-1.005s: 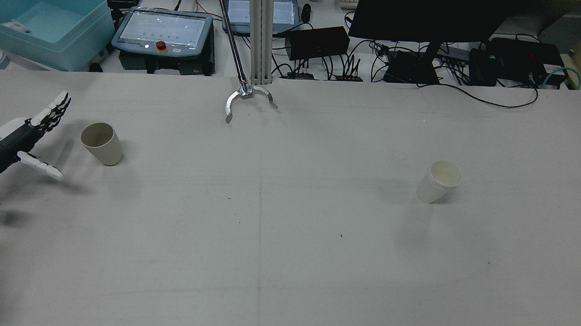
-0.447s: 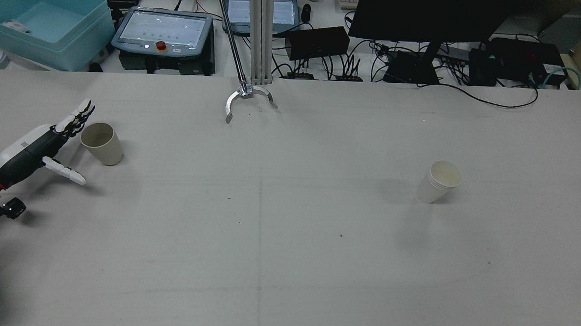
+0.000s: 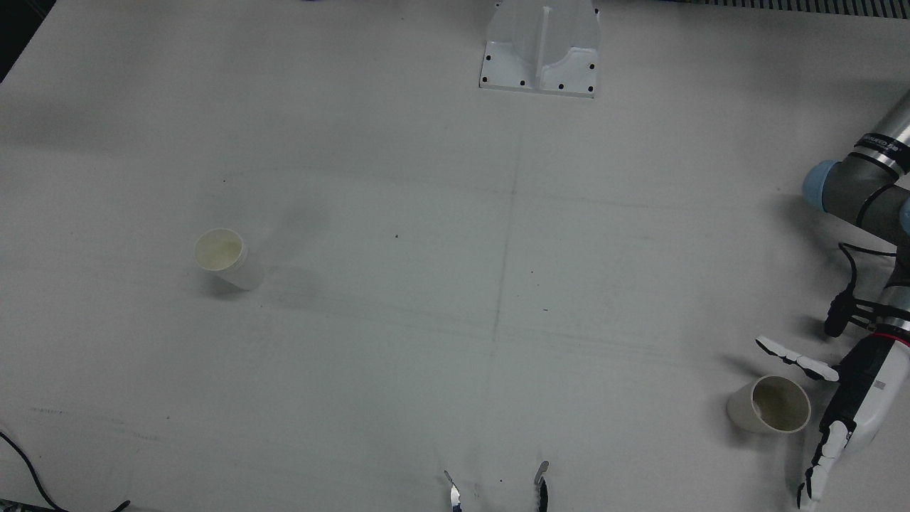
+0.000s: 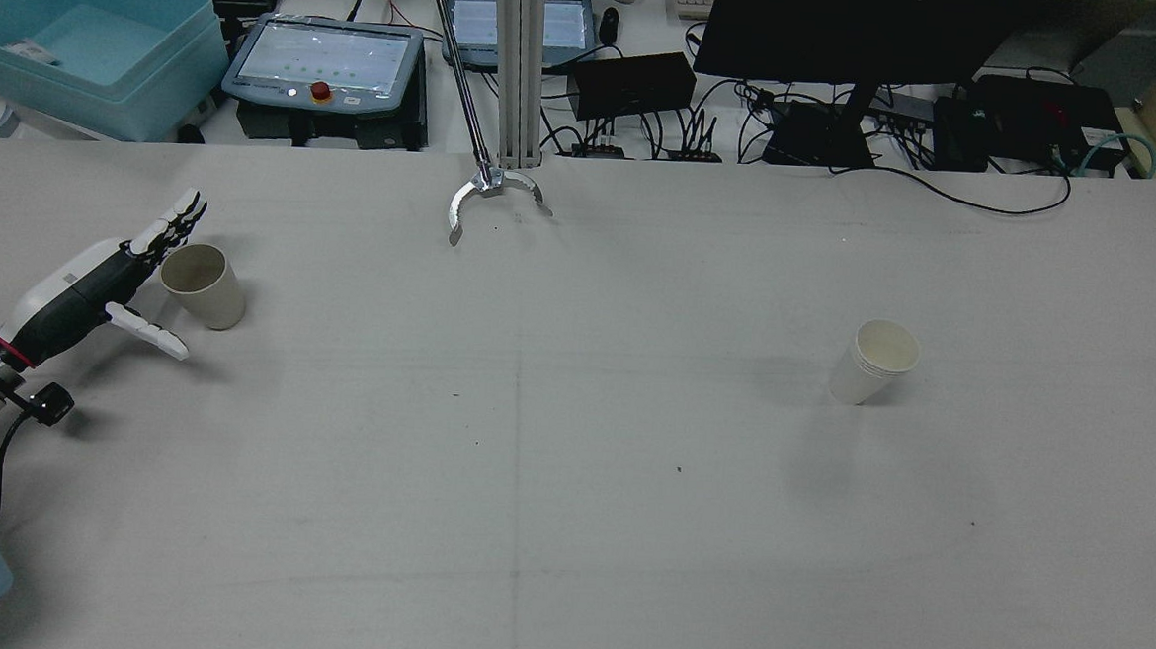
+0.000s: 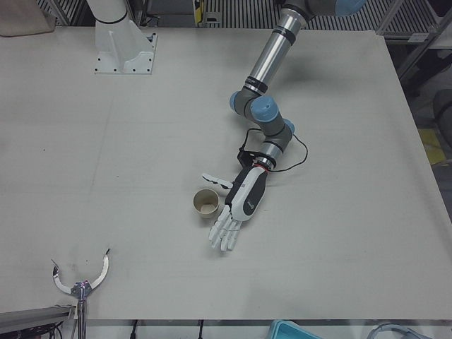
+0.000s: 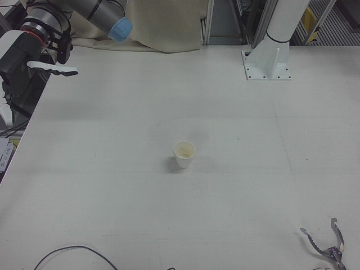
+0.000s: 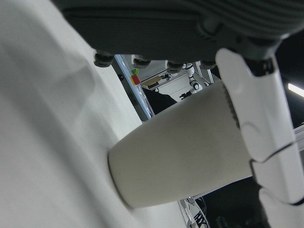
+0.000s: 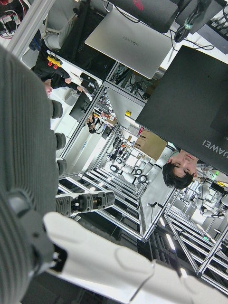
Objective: Pour water
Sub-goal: 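Close the left hand fingers around the paper cup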
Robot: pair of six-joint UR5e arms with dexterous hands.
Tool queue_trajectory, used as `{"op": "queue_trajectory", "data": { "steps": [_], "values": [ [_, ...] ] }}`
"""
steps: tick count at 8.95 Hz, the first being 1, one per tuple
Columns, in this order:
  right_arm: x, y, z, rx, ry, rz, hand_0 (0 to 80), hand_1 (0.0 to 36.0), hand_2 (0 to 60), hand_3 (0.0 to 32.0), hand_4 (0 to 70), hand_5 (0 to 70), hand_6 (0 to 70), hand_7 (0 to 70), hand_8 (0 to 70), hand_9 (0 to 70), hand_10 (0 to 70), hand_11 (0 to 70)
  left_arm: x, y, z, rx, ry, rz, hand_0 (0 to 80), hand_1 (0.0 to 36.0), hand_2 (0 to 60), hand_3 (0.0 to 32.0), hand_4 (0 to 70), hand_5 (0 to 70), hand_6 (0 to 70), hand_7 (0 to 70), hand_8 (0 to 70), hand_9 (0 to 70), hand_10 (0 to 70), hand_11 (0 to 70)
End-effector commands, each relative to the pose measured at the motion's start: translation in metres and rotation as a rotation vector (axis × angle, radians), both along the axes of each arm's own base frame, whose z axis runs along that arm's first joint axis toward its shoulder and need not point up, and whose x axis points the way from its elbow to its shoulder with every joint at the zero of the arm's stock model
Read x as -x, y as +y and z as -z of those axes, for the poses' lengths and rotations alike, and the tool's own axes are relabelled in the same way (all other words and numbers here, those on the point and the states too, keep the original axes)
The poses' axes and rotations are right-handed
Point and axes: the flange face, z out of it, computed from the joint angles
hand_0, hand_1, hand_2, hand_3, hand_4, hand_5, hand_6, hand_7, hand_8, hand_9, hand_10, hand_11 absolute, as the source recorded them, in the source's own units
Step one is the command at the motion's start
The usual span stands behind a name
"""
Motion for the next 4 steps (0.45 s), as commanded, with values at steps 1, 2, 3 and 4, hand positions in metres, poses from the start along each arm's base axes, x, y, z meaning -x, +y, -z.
{"op": "queue_trajectory", "data": {
  "steps": [1, 2, 3, 4],
  "values": [
    [0.004, -0.002, 0.000, 0.001, 0.000, 0.008, 50.5, 9.6, 0.0, 8.4, 11.3, 7.0, 0.0, 0.0, 0.3, 0.0, 0.0, 0.0, -0.013, 0.001, 0.008, -0.014, 0.026, -0.015, 52.5, 17.3, 4.3, 15.6, 1.6, 0.3, 0.0, 3.8, 0.0, 0.0, 1.2, 4.2],
    [0.004, -0.002, 0.000, 0.001, 0.000, 0.007, 50.6, 9.7, 0.0, 8.6, 11.3, 7.1, 0.0, 0.0, 0.2, 0.0, 0.0, 0.0, -0.019, 0.003, 0.010, -0.015, 0.030, -0.025, 53.2, 18.0, 3.8, 15.0, 1.9, 2.1, 0.0, 4.5, 0.0, 0.0, 1.3, 4.4],
    [0.004, -0.002, 0.000, 0.001, 0.000, 0.008, 50.7, 9.7, 0.0, 8.4, 11.3, 7.1, 0.0, 0.0, 0.3, 0.0, 0.0, 0.0, -0.023, 0.001, 0.016, -0.021, 0.038, -0.027, 53.5, 18.1, 3.7, 14.2, 2.1, 3.5, 0.0, 4.7, 0.0, 0.0, 1.5, 4.6],
    [0.004, -0.002, 0.000, 0.001, 0.000, 0.008, 50.6, 9.7, 0.0, 8.6, 11.3, 7.2, 0.0, 0.0, 0.3, 0.0, 0.0, 0.0, -0.026, -0.001, 0.020, -0.023, 0.041, -0.027, 53.1, 17.7, 3.8, 13.6, 2.6, 4.4, 0.0, 4.9, 0.0, 0.0, 1.6, 4.8]
  ]
}}
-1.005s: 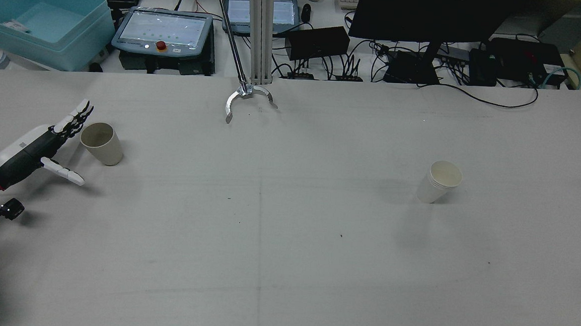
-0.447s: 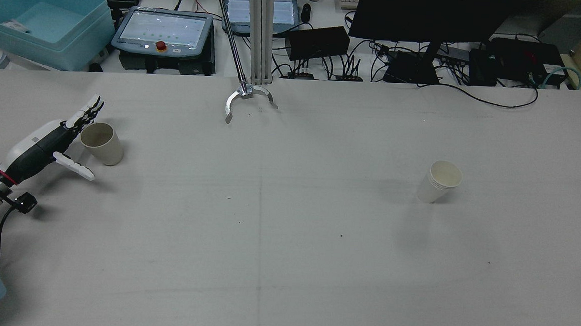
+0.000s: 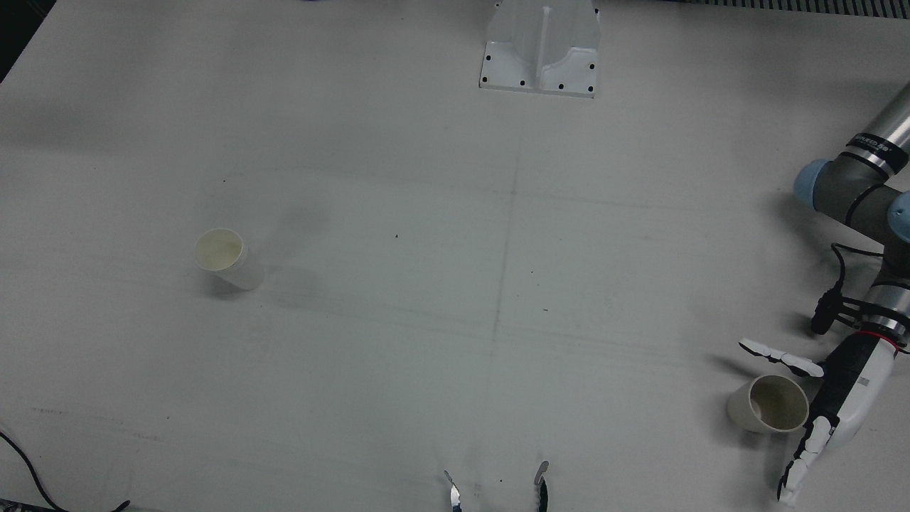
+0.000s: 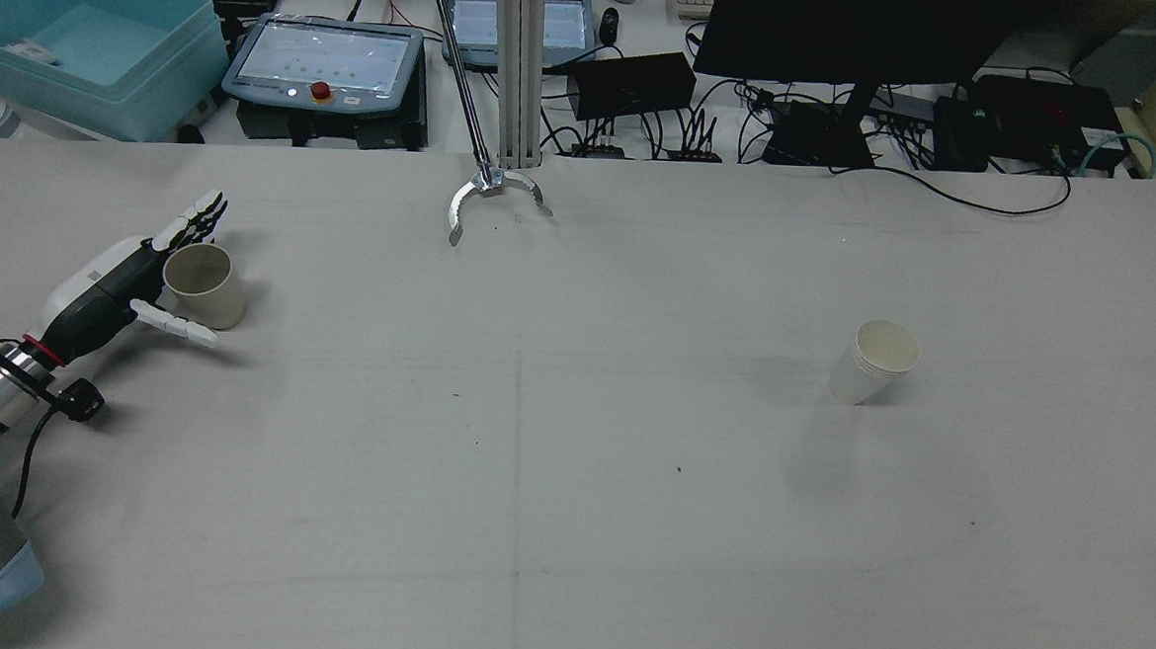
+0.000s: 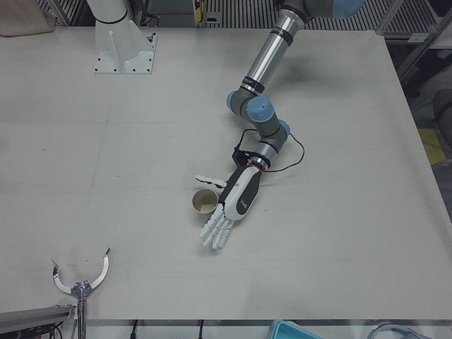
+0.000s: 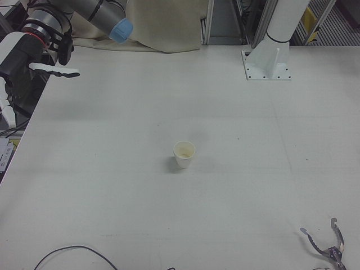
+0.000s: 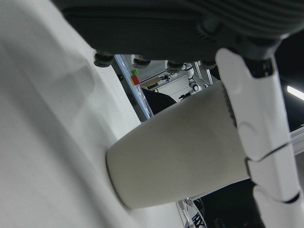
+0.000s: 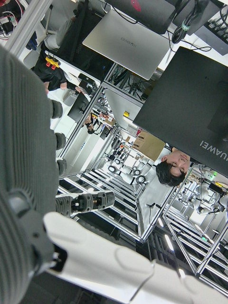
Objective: Pour water
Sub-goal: 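Close the left hand fingers around the paper cup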
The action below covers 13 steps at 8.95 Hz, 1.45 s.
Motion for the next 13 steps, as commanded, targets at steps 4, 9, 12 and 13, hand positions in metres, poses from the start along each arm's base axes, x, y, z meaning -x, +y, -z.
{"op": "queue_trajectory", "data": {
  "steps": [4, 9, 12, 13],
  "values": [
    [0.0044, -0.0012, -0.0012, 0.002, 0.005, 0.009, 50.5, 9.4, 0.0, 8.4, 11.3, 7.0, 0.0, 0.0, 0.5, 0.0, 0.0, 0.0, -0.0080, -0.0021, 0.0054, 0.018, 0.020, -0.017, 52.4, 16.7, 3.2, 13.8, 4.2, 0.0, 0.0, 5.8, 0.0, 0.0, 2.2, 5.5],
    [0.0063, -0.0019, -0.0027, 0.005, 0.006, 0.012, 50.3, 9.2, 0.0, 8.2, 11.3, 7.2, 0.0, 0.0, 0.7, 0.0, 0.0, 0.0, -0.0058, -0.0015, 0.0030, 0.030, 0.007, -0.015, 56.6, 20.8, 4.4, 6.8, 4.7, 13.8, 0.0, 5.9, 0.0, 0.0, 2.7, 6.6],
    [0.0083, -0.0026, -0.0034, 0.007, 0.007, 0.017, 50.4, 9.2, 0.0, 8.4, 11.2, 7.3, 0.0, 0.0, 0.7, 0.0, 0.0, 0.0, -0.0057, -0.0014, 0.0038, 0.033, 0.006, -0.015, 56.4, 20.1, 5.6, 0.0, 16.1, 35.1, 0.0, 2.5, 0.0, 0.0, 3.1, 6.9],
    [0.0083, -0.0026, -0.0034, 0.006, 0.006, 0.017, 50.4, 9.2, 0.0, 8.2, 11.3, 7.3, 0.0, 0.0, 0.8, 0.0, 0.0, 0.0, -0.0057, -0.0013, 0.0036, 0.034, 0.005, -0.015, 56.2, 19.7, 5.8, 0.0, 19.1, 38.2, 0.0, 2.1, 0.0, 0.0, 3.0, 6.8]
  ]
}}
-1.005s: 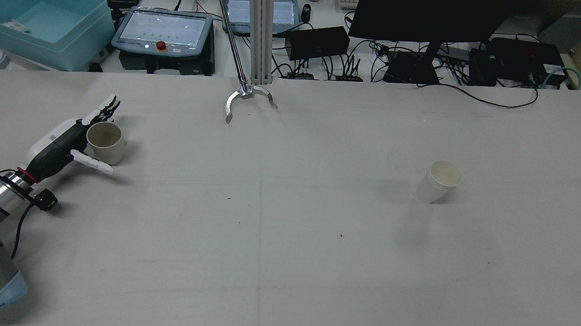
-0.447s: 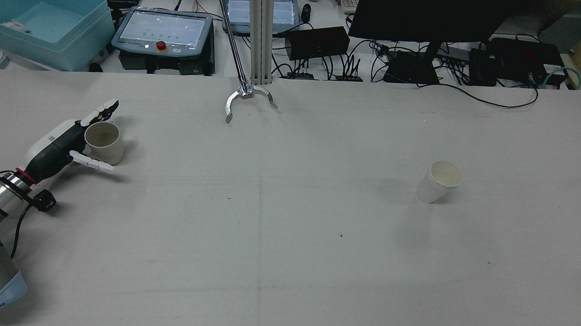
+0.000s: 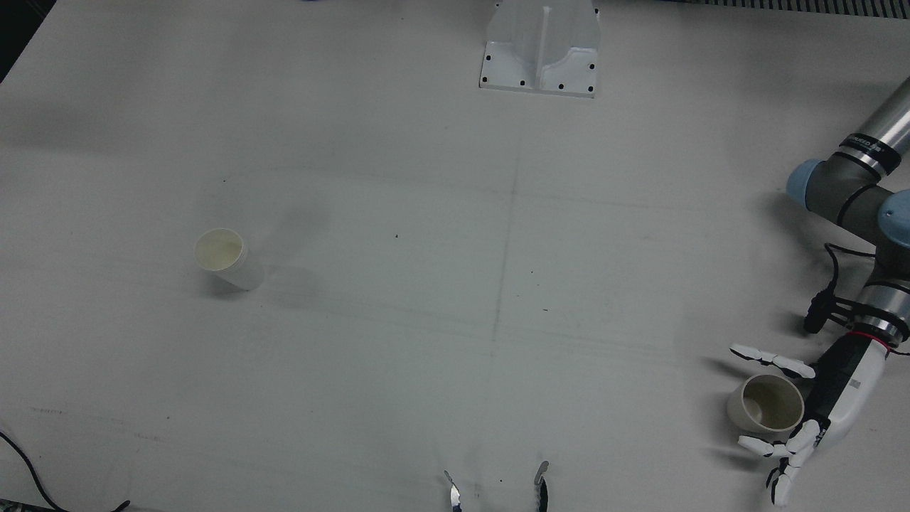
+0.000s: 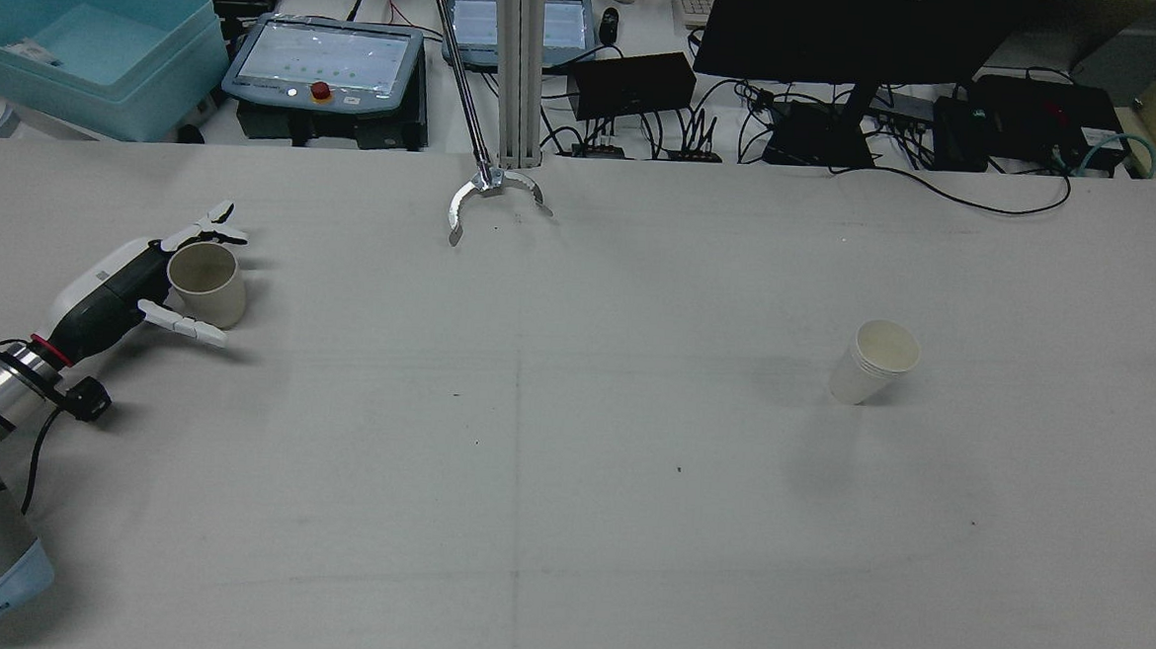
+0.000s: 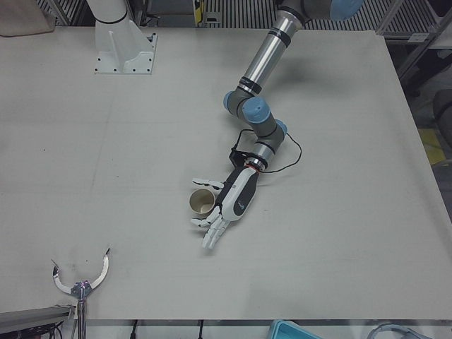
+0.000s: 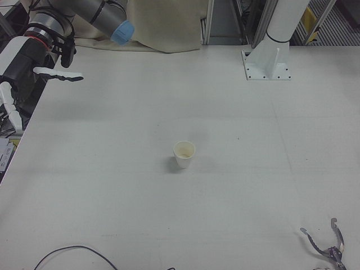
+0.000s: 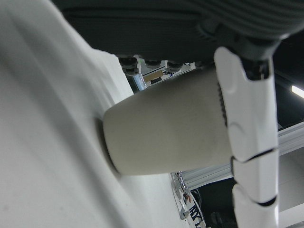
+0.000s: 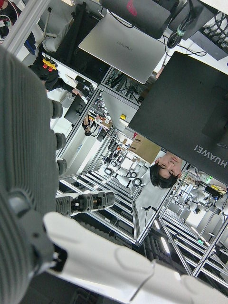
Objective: Pour water
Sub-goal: 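Close the left hand fingers around the paper cup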
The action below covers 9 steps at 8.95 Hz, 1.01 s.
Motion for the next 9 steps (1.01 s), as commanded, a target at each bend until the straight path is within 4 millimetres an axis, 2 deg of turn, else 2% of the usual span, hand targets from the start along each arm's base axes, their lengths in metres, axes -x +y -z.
{"op": "queue_trajectory", "data": {
  "steps": [1, 3, 4, 5, 6, 7, 8, 9],
  "values": [
    [0.001, 0.000, 0.000, 0.001, 0.001, 0.001, 50.4, 9.2, 0.0, 8.4, 11.3, 7.2, 0.0, 0.0, 0.7, 0.0, 0.0, 0.0, 0.000, 0.000, 0.000, 0.009, 0.000, -0.002, 56.2, 19.6, 5.5, 0.0, 20.0, 38.1, 0.0, 2.1, 0.0, 0.0, 3.2, 6.9],
    [0.001, 0.000, -0.008, 0.016, -0.001, 0.003, 50.4, 9.3, 0.0, 8.6, 11.0, 7.1, 0.0, 0.0, 0.8, 0.0, 0.0, 0.0, 0.001, 0.000, 0.000, 0.011, -0.002, -0.002, 56.3, 19.9, 7.0, 0.0, 21.6, 42.2, 0.0, 2.4, 0.0, 0.0, 3.2, 6.9],
    [0.002, -0.001, -0.009, 0.019, -0.001, 0.004, 50.5, 9.4, 0.0, 8.8, 11.0, 7.3, 0.0, 0.0, 0.8, 0.0, 0.0, 0.0, 0.002, 0.000, -0.001, 0.014, -0.006, -0.001, 57.3, 20.5, 7.7, 0.0, 24.9, 48.6, 0.0, 2.4, 0.0, 0.0, 3.5, 7.3],
    [0.002, -0.001, -0.008, 0.018, 0.000, 0.005, 50.7, 9.4, 0.0, 8.8, 11.0, 7.5, 0.0, 0.0, 0.8, 0.0, 0.0, 0.0, 0.004, -0.001, -0.001, 0.024, -0.003, -0.001, 59.6, 22.3, 9.4, 0.0, 29.2, 58.1, 0.0, 3.3, 0.0, 0.0, 4.3, 8.5],
    [0.002, -0.001, -0.008, 0.018, 0.000, 0.005, 50.7, 9.4, 0.0, 8.6, 11.0, 7.5, 0.0, 0.0, 0.7, 0.0, 0.0, 0.0, 0.004, 0.000, -0.003, 0.047, 0.001, -0.007, 62.5, 24.5, 10.6, 0.0, 29.4, 70.0, 0.0, 5.5, 0.0, 0.0, 5.3, 10.2],
    [0.002, -0.001, -0.012, 0.025, 0.000, 0.003, 50.7, 9.4, 0.0, 8.6, 11.1, 7.4, 0.0, 0.0, 0.8, 0.0, 0.0, 0.0, 0.007, 0.000, -0.004, 0.060, 0.003, 0.009, 65.0, 26.9, 15.6, 0.0, 28.5, 70.0, 0.0, 9.9, 0.0, 0.5, 6.1, 11.5],
    [0.002, -0.002, -0.014, 0.030, -0.002, 0.003, 50.8, 9.5, 0.0, 9.0, 10.9, 7.4, 0.0, 0.0, 0.8, 0.0, 0.0, 0.0, 0.009, 0.000, -0.006, 0.086, 0.015, 0.016, 69.2, 29.6, 23.6, 0.0, 29.3, 70.0, 0.0, 13.1, 0.0, 1.2, 6.5, 12.1],
    [0.002, -0.002, -0.014, 0.028, -0.002, 0.003, 50.8, 9.5, 0.0, 8.8, 11.0, 7.5, 0.0, 0.0, 0.8, 0.0, 0.0, 0.0, 0.011, 0.001, -0.008, 0.113, 0.031, 0.012, 66.9, 34.9, 48.6, 0.0, 29.4, 70.0, 0.0, 15.6, 0.0, 1.7, 7.2, 13.4]
  ]
}}
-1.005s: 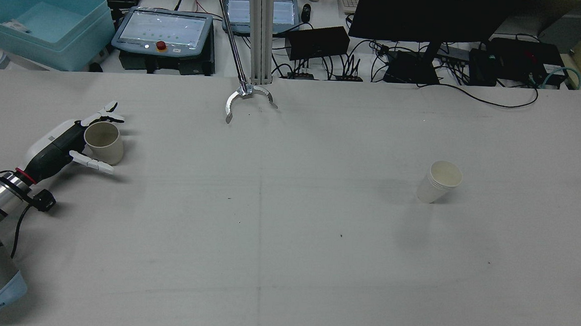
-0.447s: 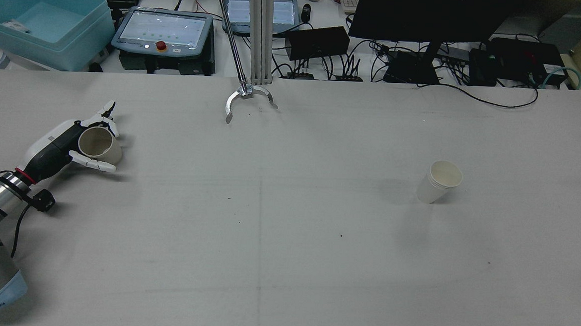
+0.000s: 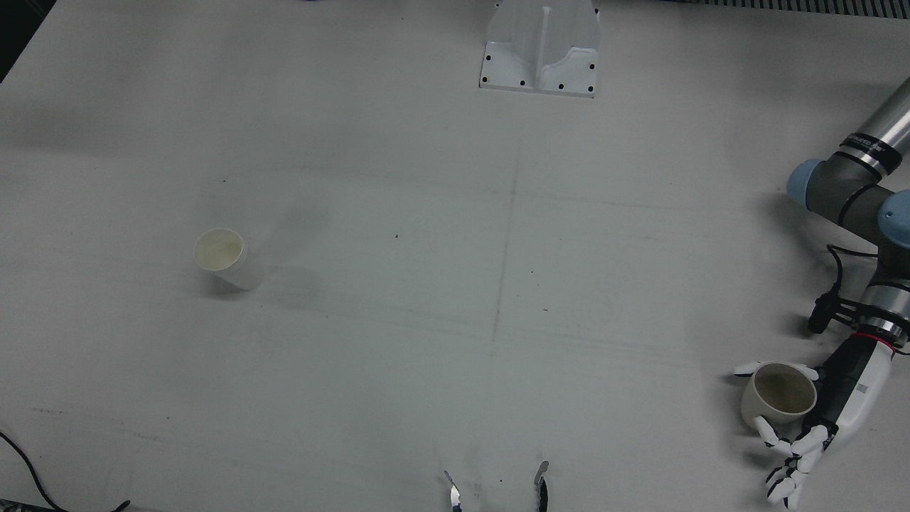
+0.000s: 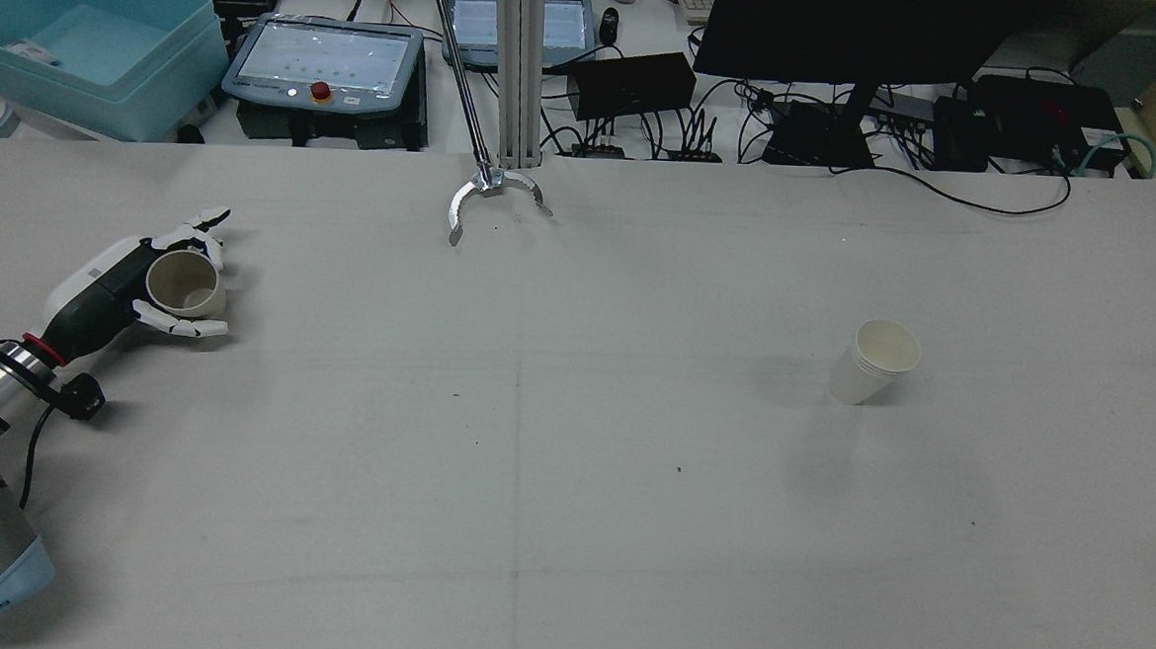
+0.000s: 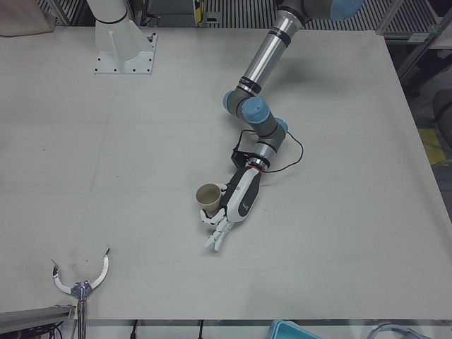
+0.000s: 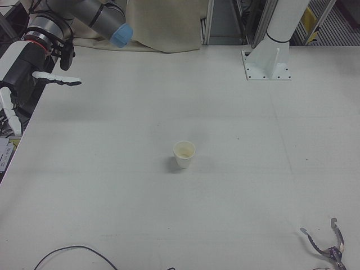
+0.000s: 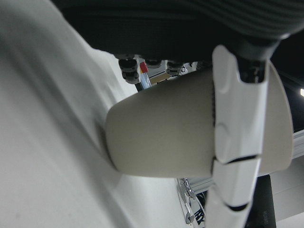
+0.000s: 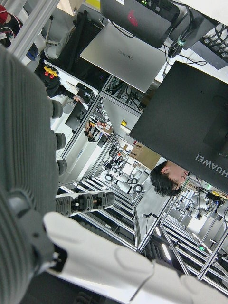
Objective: Pour water
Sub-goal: 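Close the left hand fingers around the paper cup, then lift the held cup off the table with the left hand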
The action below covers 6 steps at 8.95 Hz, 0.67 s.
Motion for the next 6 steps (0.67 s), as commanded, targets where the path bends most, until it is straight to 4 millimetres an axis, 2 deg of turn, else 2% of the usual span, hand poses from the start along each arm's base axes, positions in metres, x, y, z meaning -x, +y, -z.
{"op": "queue_trajectory", "data": {
  "steps": [1, 2, 4, 5, 6],
  "values": [
    [-0.001, -0.001, -0.002, 0.003, -0.003, -0.002, 50.7, 9.5, 0.0, 8.6, 11.0, 7.6, 0.0, 0.0, 0.9, 0.0, 0.0, 0.0, 0.013, -0.001, -0.004, 0.096, 0.044, 0.005, 57.4, 36.0, 60.0, 0.0, 29.3, 70.0, 0.0, 16.6, 0.0, 1.9, 7.5, 14.0],
    [-0.001, -0.001, -0.002, 0.003, -0.003, -0.002, 50.7, 9.5, 0.0, 8.8, 11.0, 7.7, 0.0, 0.0, 0.8, 0.0, 0.0, 0.0, 0.024, -0.006, 0.007, 0.105, 0.070, 0.012, 55.3, 36.0, 60.0, 0.0, 29.4, 70.0, 0.2, 17.4, 0.0, 2.0, 7.5, 14.2],
    [-0.002, -0.001, -0.001, 0.001, -0.002, -0.007, 50.8, 9.5, 0.0, 8.8, 11.0, 7.6, 0.0, 0.0, 0.9, 0.0, 0.0, 0.0, 0.051, -0.020, 0.044, 0.078, 0.102, 0.048, 57.2, 36.0, 60.0, 0.0, 32.4, 70.0, 2.4, 19.0, 0.1, 2.4, 7.9, 14.8],
    [-0.003, -0.002, 0.001, -0.003, -0.002, -0.007, 50.7, 9.5, 0.0, 8.8, 11.2, 7.6, 0.0, 0.0, 1.0, 0.0, 0.0, 0.0, 0.057, -0.021, 0.063, 0.065, 0.114, 0.055, 61.4, 36.0, 60.0, 0.0, 36.2, 70.0, 4.9, 20.7, 0.6, 2.7, 8.8, 16.3],
    [0.002, -0.006, 0.002, -0.006, -0.002, 0.004, 50.8, 9.9, 0.0, 9.0, 11.4, 7.8, 0.0, 0.0, 0.8, 0.0, 0.0, 0.0, 0.060, -0.020, 0.080, 0.053, 0.126, 0.055, 75.3, 36.0, 60.0, 0.0, 40.6, 70.0, 7.5, 23.1, 2.0, 3.8, 9.9, 18.4]
  ]
}}
